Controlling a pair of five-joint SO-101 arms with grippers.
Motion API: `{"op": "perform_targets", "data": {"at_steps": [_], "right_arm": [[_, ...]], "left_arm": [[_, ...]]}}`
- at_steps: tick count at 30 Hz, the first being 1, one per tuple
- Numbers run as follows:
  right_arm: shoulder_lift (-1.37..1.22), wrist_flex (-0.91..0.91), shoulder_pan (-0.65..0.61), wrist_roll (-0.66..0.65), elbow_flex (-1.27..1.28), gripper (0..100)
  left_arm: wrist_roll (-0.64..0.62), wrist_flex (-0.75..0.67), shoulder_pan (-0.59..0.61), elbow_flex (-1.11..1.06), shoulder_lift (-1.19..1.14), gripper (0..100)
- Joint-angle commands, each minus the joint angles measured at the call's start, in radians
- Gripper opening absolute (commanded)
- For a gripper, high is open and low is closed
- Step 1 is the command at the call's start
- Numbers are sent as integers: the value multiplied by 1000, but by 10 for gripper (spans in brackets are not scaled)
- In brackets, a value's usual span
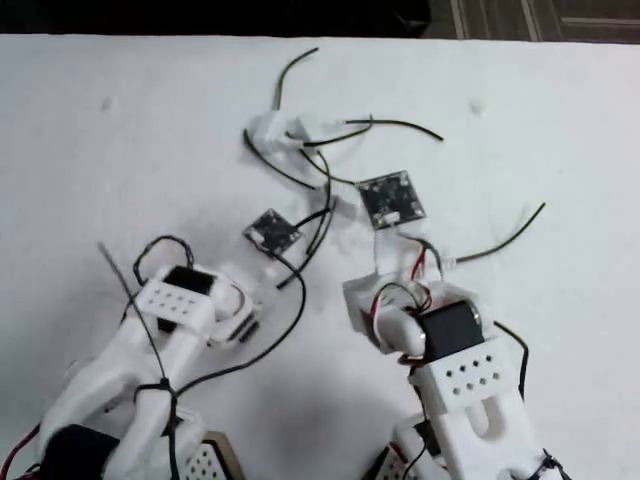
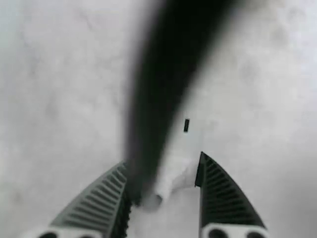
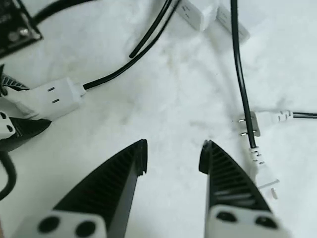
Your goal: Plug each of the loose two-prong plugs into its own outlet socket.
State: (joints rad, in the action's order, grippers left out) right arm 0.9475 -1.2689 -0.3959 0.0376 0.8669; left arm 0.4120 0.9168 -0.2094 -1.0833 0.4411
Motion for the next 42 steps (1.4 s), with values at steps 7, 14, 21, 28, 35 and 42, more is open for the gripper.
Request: {"op": "perform_targets", "data": {"at_steps": [7, 14, 21, 28, 35, 42], "right_arm": [[2, 16, 142, -9, -49, 170], [-4, 16, 150, -9, -49, 170], [-8, 42, 150, -9, -43, 170], [-8, 42, 147, -9, -43, 170], [-8, 42, 143, -9, -41, 170], [-8, 42, 143, -9, -41, 170]], "left_arm": [[-17, 34, 104, 170, 130, 22], [-120, 40, 200, 367, 153, 22], [-189, -98, 205, 404, 148, 22], [-198, -278, 294, 396, -21, 25], [-198, -388, 378, 491, -232, 27], [-198, -388, 341, 703, -496, 75]]}}
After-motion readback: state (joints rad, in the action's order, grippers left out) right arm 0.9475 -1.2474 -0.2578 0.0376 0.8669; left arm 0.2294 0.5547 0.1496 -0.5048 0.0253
